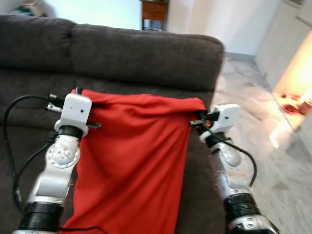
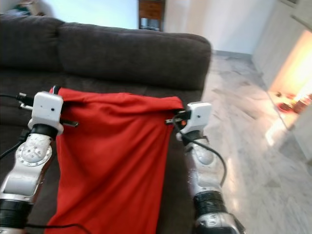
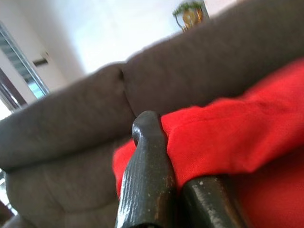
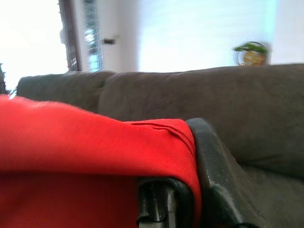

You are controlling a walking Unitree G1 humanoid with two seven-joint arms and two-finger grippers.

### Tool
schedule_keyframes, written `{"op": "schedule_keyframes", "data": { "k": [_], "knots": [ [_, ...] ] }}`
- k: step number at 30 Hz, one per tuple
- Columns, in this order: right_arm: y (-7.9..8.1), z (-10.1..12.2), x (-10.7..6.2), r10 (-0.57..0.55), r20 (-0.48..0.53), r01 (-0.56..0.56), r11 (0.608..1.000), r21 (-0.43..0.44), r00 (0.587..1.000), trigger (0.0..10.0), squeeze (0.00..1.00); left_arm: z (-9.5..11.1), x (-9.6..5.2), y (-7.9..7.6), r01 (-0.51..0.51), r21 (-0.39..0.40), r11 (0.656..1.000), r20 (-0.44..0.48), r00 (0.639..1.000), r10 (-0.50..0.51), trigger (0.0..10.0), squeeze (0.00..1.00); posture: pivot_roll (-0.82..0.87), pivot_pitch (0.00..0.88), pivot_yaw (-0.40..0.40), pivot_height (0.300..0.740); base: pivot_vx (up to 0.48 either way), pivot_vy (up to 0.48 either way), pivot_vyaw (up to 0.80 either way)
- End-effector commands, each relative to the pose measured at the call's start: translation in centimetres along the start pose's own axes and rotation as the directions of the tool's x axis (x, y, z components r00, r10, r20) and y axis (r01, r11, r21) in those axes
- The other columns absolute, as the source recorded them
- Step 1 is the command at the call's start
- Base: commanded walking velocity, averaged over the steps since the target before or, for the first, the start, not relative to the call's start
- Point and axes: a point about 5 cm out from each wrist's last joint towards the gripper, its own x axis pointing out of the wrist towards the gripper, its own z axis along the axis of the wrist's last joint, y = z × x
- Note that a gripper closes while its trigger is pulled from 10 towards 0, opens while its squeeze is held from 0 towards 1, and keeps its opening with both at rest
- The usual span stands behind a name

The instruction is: Move the pillow to the sofa from floor

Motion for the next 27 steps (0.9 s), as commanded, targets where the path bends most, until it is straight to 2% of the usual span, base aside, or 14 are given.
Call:
{"op": "schedule_keyframes", "data": {
  "k": [1, 6, 11, 12, 13, 14, 15, 24, 25, 26, 27],
  "knots": [
    [-0.9, -0.5, -0.9, 0.007, -0.022, -0.008, 0.999, -0.031, 1.0, 10.0, 0.0, -1.4, -1.0, -2.6, 0.099, -0.057, 0.993, -0.057, 0.993, -0.103, 10.0, 0.0, 0.11, 0.0, -0.03, 0.74, 0.0, 0.0, 0.0],
    [-0.5, -2.0, -1.6, 0.067, -0.093, -0.07, 0.997, -0.035, 0.993, 10.0, 0.0, -1.8, -1.3, -3.6, 0.128, -0.054, 0.99, -0.079, 0.988, -0.132, 10.0, 0.0, 0.1, 0.0, -0.032, 0.74, 0.0, 0.0, 0.0],
    [-0.8, -3.4, -2.3, 0.058, -0.148, -0.062, 0.998, -0.019, 0.987, 10.0, 0.0, -2.6, -1.6, -4.3, 0.165, -0.038, 0.986, -0.103, 0.98, -0.168, 10.0, 0.0, 0.1, 0.0, -0.034, 0.74, 0.0, 0.0, 0.0],
    [-0.8, -3.7, -2.6, 0.056, -0.159, -0.06, 0.998, -0.018, 0.986, 10.0, 0.0, -2.8, -1.7, -4.3, 0.167, -0.037, 0.985, -0.111, 0.979, -0.17, 10.0, 0.12, 0.1, 0.0, -0.033, 0.74, 0.0, 0.0, 0.0],
    [-1.0, -4.1, -2.9, 0.049, -0.175, -0.053, 0.998, -0.016, 0.983, 10.0, 0.54, -3.1, -1.8, -4.4, 0.17, -0.042, 0.984, -0.124, 0.977, -0.174, 10.0, 0.68, 0.1, 0.0, -0.035, 0.74, 0.0, 0.0, 0.0],
    [-1.0, -4.1, -2.9, 0.049, -0.175, -0.053, 0.998, -0.016, 0.983, 10.0, 0.54, -3.1, -1.8, -4.4, 0.17, -0.042, 0.984, -0.124, 0.977, -0.174, 10.0, 0.68, 0.1, 0.0, -0.035, 0.74, 0.0, 0.0, 0.0],
    [-1.0, -4.1, -3.0, 0.052, -0.176, -0.056, 0.998, -0.017, 0.983, 10.0, 1.0, -3.3, -1.9, -4.4, 0.17, -0.038, 0.985, -0.127, 0.976, -0.174, 10.0, 1.0, 0.1, 0.0, -0.035, 0.74, 0.0, 0.0, 0.0],
    [-0.9, -4.2, -3.0, 0.062, -0.172, -0.068, 0.997, -0.028, 0.983, 10.0, 0.99, -3.6, -2.2, -4.8, 0.182, -0.029, 0.983, -0.132, 0.974, -0.185, 10.0, 1.0, 0.1, 0.0, -0.036, 0.74, 0.0, 0.0, 0.0],
    [-0.9, -4.3, -3.0, 0.062, -0.175, -0.068, 0.997, -0.029, 0.983, 10.0, 0.5, -3.8, -2.2, -4.8, 0.183, -0.028, 0.983, -0.138, 0.973, -0.185, 10.0, 1.0, 0.1, 0.0, -0.036, 0.74, 0.0, 0.0, 0.0],
    [-0.9, -4.4, -3.1, 0.061, -0.177, -0.068, 0.997, -0.03, 0.982, 10.0, 0.5, -3.9, -2.3, -4.8, 0.183, -0.028, 0.983, -0.142, 0.972, -0.185, 10.0, 1.0, 0.1, 0.0, -0.038, 0.74, 0.0, 0.0, 0.0],
    [-1.2, -4.7, -3.3, 0.037, -0.188, -0.044, 0.999, -0.031, 0.981, 10.0, 0.0, -4.4, -2.4, -4.9, 0.18, -0.035, 0.983, -0.16, 0.97, -0.183, 10.0, 1.0, 0.1, 0.0, -0.038, 0.74, 0.0, 0.0, 0.0]
  ]
}}
